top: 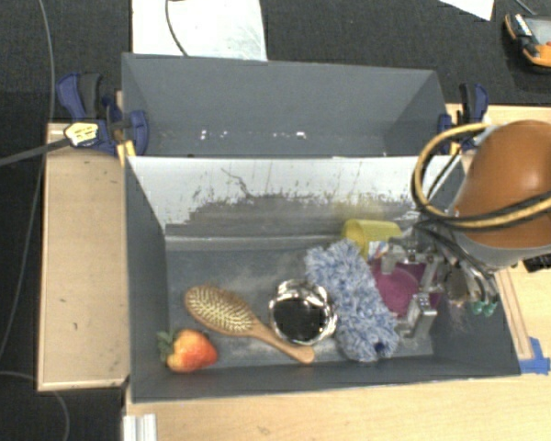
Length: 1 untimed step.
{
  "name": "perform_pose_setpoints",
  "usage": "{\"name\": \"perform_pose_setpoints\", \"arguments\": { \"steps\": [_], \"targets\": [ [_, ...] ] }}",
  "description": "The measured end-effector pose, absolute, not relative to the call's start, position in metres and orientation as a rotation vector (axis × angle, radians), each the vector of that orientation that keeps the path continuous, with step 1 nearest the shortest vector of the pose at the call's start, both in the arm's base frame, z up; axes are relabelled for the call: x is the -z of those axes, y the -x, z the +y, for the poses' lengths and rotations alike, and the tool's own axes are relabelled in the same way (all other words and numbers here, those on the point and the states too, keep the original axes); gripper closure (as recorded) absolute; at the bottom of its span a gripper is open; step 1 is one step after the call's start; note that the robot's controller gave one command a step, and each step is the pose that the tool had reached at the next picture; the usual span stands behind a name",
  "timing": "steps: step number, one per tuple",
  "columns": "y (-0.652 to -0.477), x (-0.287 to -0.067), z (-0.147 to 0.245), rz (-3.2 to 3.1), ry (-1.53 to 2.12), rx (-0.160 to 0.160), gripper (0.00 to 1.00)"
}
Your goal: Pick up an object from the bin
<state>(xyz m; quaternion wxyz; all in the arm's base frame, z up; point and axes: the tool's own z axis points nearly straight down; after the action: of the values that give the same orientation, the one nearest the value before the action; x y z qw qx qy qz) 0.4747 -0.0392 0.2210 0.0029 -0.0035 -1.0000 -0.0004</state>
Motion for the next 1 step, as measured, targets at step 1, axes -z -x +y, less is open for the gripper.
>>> {"name": "perform_pose_setpoints", "arguments": {
  "steps": [1],
  "targets": [
    [-0.4764, -0.225, -0.0392, -3.144, 0.006, 0.0, 0.0]
  ]
}}
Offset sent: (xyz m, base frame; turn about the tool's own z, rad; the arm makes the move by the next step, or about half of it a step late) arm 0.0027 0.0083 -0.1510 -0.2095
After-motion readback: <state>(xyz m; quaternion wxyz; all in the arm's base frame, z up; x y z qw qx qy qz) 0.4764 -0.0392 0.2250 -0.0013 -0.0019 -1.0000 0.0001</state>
